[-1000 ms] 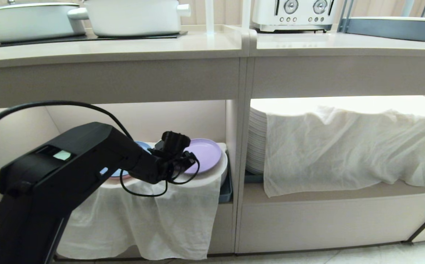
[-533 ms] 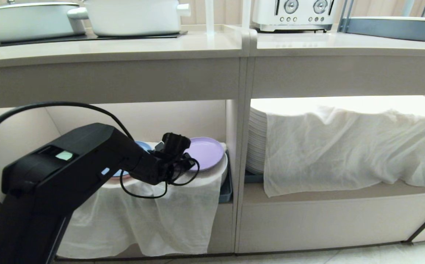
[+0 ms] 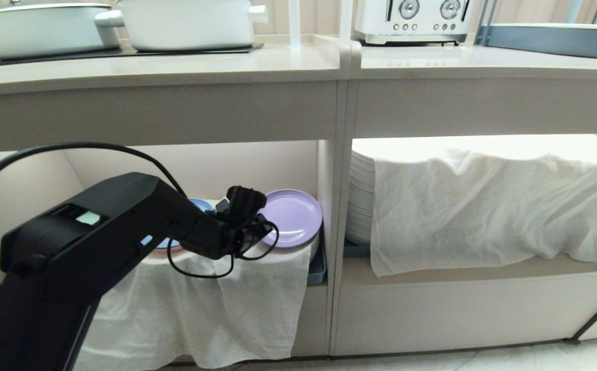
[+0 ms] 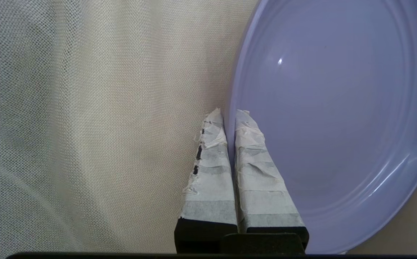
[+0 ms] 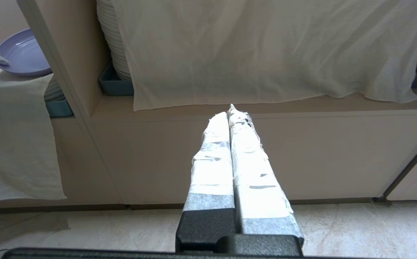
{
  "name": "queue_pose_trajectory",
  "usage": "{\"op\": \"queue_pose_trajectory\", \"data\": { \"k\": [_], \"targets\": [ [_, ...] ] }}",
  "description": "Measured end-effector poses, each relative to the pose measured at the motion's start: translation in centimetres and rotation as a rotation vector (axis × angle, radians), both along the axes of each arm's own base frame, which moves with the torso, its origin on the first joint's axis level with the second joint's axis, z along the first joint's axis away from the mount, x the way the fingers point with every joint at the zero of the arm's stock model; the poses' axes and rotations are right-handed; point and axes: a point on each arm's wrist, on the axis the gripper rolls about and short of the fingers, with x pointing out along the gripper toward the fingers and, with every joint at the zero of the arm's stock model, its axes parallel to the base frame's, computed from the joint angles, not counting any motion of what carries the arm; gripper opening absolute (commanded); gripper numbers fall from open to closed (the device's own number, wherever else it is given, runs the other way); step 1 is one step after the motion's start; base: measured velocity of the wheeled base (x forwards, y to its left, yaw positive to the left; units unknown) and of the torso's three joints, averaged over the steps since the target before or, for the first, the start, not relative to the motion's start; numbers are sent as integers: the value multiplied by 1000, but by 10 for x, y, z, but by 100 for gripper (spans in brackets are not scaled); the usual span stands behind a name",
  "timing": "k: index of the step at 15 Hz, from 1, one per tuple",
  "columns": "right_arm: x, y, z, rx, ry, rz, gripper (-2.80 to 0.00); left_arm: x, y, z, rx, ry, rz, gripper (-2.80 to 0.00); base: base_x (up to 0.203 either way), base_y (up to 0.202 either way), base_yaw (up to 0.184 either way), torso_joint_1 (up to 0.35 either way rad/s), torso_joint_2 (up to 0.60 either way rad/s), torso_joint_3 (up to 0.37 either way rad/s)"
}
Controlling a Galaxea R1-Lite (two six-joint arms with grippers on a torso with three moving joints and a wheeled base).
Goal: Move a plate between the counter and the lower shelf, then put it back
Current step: Pick up the plate in the cupboard
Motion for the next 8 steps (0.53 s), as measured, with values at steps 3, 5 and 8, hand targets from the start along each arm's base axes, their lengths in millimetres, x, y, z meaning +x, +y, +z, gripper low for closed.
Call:
{"op": "queue_pose_trajectory", "data": {
  "k": [3, 5, 8],
  "targets": [
    [0, 0, 0, 0, 0, 0, -280, -3, 1, 1, 14, 18, 11, -280, 0, 0, 0, 0, 0, 0],
    [0, 0, 0, 0, 0, 0, -280, -7, 3, 3, 24, 64, 19, -280, 0, 0, 0, 0, 0, 0],
    [0, 0, 0, 1, 0, 0, -280, -12, 5, 9, 7, 94, 44, -280, 0, 0, 0, 0, 0, 0]
  ]
}}
